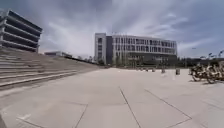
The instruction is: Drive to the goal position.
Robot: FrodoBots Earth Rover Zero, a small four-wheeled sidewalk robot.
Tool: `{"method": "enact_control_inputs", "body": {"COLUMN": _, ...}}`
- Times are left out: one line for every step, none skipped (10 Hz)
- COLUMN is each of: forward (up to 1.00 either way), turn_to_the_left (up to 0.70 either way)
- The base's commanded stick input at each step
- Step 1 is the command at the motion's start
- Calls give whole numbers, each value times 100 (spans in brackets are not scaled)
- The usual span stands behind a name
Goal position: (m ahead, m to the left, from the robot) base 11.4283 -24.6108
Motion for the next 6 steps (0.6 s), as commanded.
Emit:
{"method": "enact_control_inputs", "body": {"forward": 50, "turn_to_the_left": -16}}
{"method": "enact_control_inputs", "body": {"forward": 50, "turn_to_the_left": -16}}
{"method": "enact_control_inputs", "body": {"forward": 50, "turn_to_the_left": -16}}
{"method": "enact_control_inputs", "body": {"forward": 50, "turn_to_the_left": -16}}
{"method": "enact_control_inputs", "body": {"forward": 50, "turn_to_the_left": -16}}
{"method": "enact_control_inputs", "body": {"forward": 50, "turn_to_the_left": -16}}
